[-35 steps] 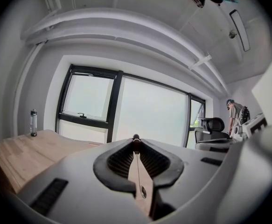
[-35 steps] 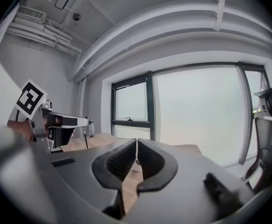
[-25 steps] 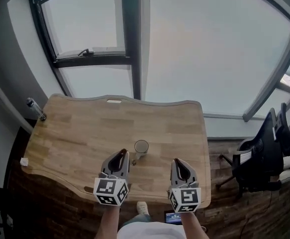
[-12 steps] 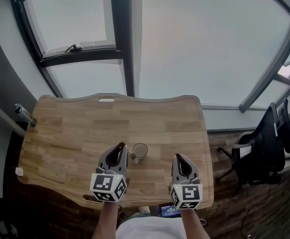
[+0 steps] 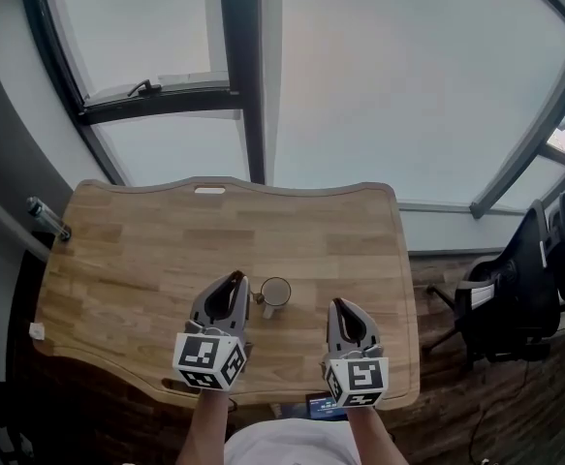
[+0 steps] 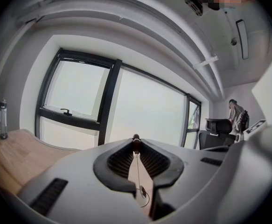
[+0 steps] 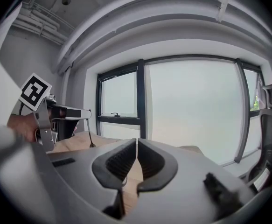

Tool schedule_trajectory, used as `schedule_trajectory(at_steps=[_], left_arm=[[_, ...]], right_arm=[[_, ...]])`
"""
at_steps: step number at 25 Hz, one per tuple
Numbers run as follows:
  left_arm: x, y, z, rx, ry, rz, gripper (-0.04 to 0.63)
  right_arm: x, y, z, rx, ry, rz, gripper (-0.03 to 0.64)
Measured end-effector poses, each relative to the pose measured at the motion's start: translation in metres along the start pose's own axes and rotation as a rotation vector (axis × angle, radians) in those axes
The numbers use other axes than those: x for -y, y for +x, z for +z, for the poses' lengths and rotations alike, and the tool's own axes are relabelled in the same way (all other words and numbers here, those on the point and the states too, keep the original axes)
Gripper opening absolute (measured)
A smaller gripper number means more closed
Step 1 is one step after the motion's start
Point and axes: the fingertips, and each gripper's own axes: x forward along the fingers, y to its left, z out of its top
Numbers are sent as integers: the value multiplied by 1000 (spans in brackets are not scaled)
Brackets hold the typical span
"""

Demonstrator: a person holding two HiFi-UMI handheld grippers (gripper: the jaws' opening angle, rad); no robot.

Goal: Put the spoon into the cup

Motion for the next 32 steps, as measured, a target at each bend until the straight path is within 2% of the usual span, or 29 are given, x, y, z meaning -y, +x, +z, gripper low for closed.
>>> schedule_trajectory(at_steps=[20, 32], left_arm=[[0, 36, -24, -62, -3, -13, 48], [-8, 55, -50, -117, -21, 6, 49]], right_arm=[[25, 23, -22, -50, 23, -8, 32], [31, 44, -45, -106, 43, 23, 32]])
